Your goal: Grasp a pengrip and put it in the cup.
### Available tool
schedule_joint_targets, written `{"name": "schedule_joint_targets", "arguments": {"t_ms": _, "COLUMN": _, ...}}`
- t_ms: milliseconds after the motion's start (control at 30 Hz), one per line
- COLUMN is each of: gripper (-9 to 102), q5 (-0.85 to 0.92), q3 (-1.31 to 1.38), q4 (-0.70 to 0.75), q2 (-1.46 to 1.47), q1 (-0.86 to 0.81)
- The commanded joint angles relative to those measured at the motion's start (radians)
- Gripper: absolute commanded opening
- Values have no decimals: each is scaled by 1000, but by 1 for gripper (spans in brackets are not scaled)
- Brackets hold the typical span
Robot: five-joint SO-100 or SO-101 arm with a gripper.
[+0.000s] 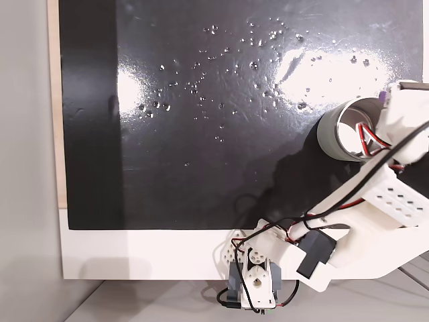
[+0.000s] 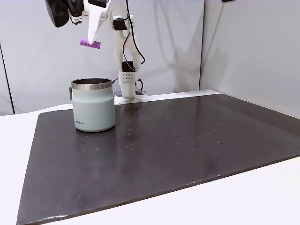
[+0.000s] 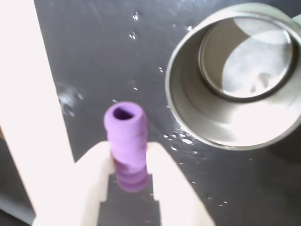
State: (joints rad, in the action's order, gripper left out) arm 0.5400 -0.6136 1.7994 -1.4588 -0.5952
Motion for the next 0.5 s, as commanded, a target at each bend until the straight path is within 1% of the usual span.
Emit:
{"name": "schedule_joint_targets", "arguments": {"t_ms": 0, "gripper": 0, "q5": 52, "q3": -32, "q4": 2, "q2": 3, "q1": -23}}
{"name": "schedule_joint_targets", "arguments": {"t_ms": 267, "gripper": 0, "q5": 169, "q3": -121, "q4": 2, "q2": -18, "q1": -84}}
{"name": "schedule_joint_targets", "arguments": {"t_ms": 467, "gripper": 0, "q5": 224, "q3": -229, "q4": 0, "q2": -61, "q1": -81}}
